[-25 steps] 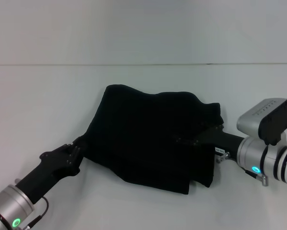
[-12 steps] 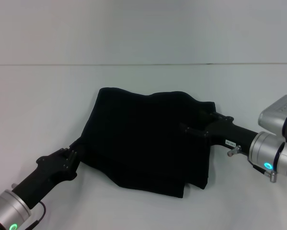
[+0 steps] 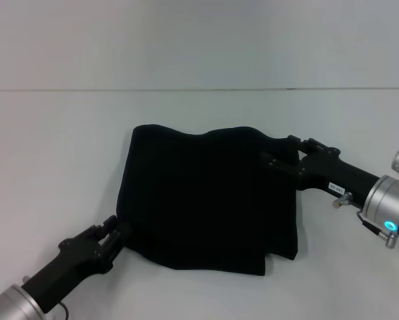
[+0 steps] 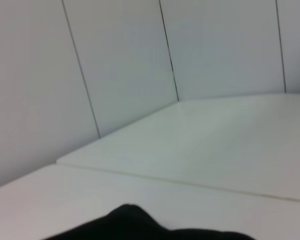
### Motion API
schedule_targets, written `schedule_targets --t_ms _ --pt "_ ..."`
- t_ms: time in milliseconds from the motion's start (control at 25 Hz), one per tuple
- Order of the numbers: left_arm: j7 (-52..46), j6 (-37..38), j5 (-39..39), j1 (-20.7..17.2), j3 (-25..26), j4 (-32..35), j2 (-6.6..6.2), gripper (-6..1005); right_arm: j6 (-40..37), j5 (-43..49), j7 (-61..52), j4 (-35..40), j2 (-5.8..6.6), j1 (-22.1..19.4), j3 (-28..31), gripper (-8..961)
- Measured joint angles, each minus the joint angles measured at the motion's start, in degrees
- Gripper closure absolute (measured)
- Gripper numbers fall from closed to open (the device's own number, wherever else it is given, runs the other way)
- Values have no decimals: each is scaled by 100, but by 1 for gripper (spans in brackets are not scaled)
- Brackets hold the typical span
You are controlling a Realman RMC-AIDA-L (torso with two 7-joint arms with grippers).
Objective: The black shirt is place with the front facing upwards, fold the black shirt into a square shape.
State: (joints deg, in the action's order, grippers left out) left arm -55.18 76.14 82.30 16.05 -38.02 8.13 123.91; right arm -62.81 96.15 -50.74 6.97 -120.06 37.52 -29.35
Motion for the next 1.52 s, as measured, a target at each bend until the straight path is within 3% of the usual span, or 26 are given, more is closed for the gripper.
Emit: schedule_targets --t_ms 160,240,480,560,680,880,1040,1120,1240,1520 --pt "1 -59 320 -144 1 122 -16 775 -194 0 4 89 1 -83 121 119" --pt "6 -101 332 -227 73 150 -23 581 -239 0 5 113 4 -110 177 119" --pt "-80 307 312 -536 967 406 -107 337 -323 0 3 169 9 -179 326 119" --pt "-317 445 326 -531 1243 517 -170 330 -368 0 3 169 9 -207 365 119" --pt "-902 474 359 -246 1156 709 -306 319 -440 3 12 168 8 -267 384 119" --pt "-1945 72 665 889 519 779 -569 302 -644 166 134 166 17 -416 169 119" --pt "-2360 -611 890 1762 0 814 -603 298 -727 195 371 116 8 -519 -7 119" --pt "-2509 -1154 1021 2169 -374 820 -581 299 -729 197 375 101 0 -548 -56 118" --pt "-2607 -1734 1096 2439 -806 839 -494 299 -745 200 366 38 -10 -575 -82 118" --pt "-2607 -2541 1104 2426 -1077 914 -248 300 -756 203 381 -38 -1 -597 -94 118"
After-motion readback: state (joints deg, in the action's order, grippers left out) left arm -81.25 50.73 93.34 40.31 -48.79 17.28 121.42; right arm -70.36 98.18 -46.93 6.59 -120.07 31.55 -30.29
